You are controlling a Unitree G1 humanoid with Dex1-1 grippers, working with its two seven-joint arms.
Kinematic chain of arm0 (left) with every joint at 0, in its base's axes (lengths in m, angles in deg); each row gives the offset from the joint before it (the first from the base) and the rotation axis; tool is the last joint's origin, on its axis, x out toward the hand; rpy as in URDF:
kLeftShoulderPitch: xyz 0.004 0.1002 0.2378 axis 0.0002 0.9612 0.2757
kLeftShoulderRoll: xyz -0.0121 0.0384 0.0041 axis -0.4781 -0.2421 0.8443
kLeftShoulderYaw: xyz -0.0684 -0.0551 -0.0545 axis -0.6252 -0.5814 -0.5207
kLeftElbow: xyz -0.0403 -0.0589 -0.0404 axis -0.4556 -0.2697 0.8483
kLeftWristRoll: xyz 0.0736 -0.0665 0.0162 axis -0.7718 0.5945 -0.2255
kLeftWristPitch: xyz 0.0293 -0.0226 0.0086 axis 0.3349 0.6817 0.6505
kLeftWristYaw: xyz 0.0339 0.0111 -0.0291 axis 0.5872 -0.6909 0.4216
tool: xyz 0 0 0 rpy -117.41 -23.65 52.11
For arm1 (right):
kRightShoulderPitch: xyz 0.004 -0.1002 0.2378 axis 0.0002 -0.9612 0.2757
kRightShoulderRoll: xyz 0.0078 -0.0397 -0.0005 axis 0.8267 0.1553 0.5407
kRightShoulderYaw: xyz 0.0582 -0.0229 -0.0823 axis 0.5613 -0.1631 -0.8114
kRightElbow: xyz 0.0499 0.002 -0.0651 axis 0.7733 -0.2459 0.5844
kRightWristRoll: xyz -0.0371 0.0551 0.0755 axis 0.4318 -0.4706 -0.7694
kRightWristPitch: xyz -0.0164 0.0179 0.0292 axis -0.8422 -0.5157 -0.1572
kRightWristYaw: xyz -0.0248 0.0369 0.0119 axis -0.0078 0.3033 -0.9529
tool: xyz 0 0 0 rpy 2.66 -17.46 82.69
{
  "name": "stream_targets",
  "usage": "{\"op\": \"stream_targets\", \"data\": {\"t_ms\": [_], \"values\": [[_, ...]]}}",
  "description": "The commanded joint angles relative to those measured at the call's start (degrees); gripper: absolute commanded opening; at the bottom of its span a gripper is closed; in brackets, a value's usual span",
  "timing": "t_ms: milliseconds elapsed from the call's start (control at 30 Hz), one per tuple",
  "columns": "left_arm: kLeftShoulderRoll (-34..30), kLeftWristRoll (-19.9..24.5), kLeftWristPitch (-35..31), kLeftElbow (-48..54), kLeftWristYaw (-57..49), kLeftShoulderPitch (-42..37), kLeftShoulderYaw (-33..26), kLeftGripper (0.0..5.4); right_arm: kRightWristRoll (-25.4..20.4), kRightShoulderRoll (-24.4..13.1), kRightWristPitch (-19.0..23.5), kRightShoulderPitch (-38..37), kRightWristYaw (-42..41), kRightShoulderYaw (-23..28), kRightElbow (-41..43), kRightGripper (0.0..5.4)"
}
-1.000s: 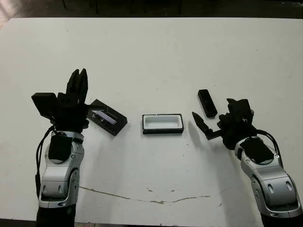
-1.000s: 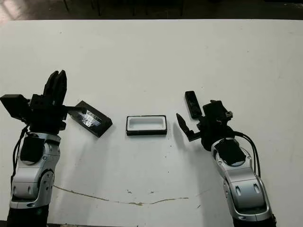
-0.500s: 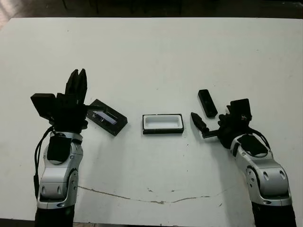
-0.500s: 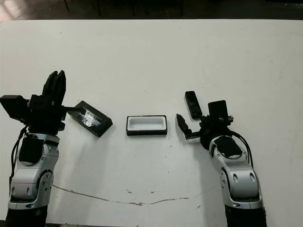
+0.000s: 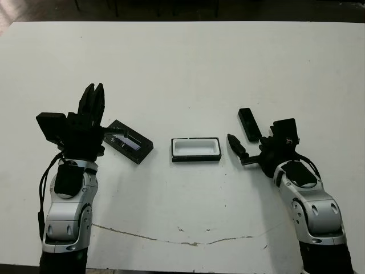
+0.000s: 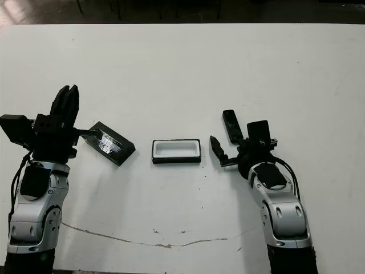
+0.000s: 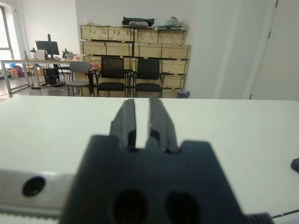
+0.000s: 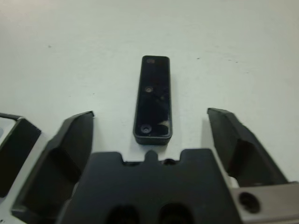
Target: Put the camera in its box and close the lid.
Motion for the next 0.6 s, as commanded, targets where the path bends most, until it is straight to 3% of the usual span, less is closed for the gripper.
{"op": "stream_targets", "data": {"t_ms": [33, 600], "values": [[-0.7, -0.2, -0.9, -0.5, 0.1, 1.4, -0.1, 0.0, 0.0, 1.0, 1.1, -0.8, 1.3, 0.5, -0.6, 4.09], [-1.6, -0.3, -1.1, -0.8, 0.7, 1.5, -0.2, 0.0, 0.1, 3.4, 0.9, -0.7, 4.1, 1.7, -2.2, 0.34]]}}
